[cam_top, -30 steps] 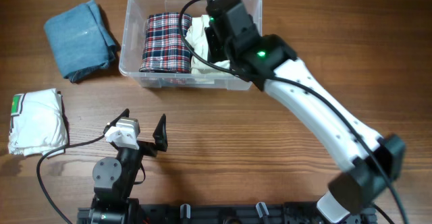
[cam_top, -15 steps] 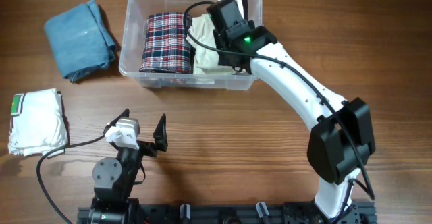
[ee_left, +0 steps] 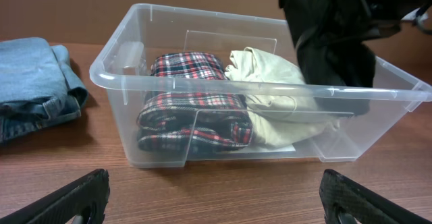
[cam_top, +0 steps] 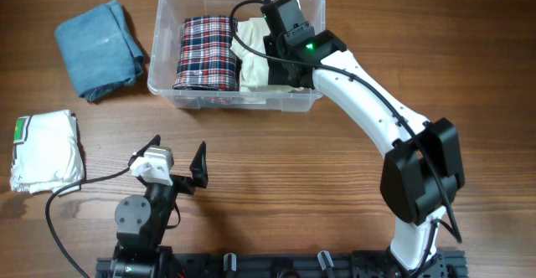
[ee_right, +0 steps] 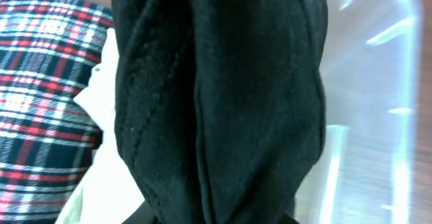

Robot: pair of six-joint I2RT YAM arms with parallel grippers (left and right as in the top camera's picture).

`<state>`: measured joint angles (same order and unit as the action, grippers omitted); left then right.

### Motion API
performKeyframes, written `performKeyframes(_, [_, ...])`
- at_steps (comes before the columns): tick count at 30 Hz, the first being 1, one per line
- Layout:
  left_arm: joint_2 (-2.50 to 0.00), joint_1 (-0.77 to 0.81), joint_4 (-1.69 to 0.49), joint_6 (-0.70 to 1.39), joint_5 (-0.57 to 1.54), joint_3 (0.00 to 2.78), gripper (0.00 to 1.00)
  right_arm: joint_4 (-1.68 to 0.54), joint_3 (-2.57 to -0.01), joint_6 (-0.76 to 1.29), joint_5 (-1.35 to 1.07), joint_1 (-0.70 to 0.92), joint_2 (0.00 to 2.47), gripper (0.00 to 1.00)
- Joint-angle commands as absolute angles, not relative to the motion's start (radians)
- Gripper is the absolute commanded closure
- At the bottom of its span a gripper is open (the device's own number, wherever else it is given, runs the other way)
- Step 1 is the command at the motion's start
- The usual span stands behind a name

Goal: Pack container
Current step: 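Lift and carry the black item with the right gripper over the bin's right side, then lower the black item into the bin's right side and release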

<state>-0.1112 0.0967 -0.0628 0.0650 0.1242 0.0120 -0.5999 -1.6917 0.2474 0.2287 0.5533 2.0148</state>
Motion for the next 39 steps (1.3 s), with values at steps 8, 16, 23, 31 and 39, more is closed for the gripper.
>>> performKeyframes(8, [-0.108,0.101,-0.064,0.067,0.122,0.006,0.0,-0.566,-1.73,0.318,-0.002,0.56,2.093,0.76])
performKeyframes(16, [-0.108,0.101,-0.064,0.067,0.122,0.006,0.0,-0.651,-1.868,0.317,0.101,0.559,2.083,0.77])
performKeyframes(23, [-0.108,0.101,-0.064,0.067,0.122,0.006,0.0,-0.776,-2.0,0.264,0.324,0.556,2.074,0.72])
performKeyframes(31, [-0.108,0.101,-0.064,0.067,0.122,0.006,0.0,-0.794,-1.995,0.262,0.27,0.498,2.08,0.72])
performKeyframes(39, [-0.108,0.101,-0.064,0.067,0.122,0.006,0.0,-0.798,-1.988,0.265,0.178,0.485,2.094,0.73])
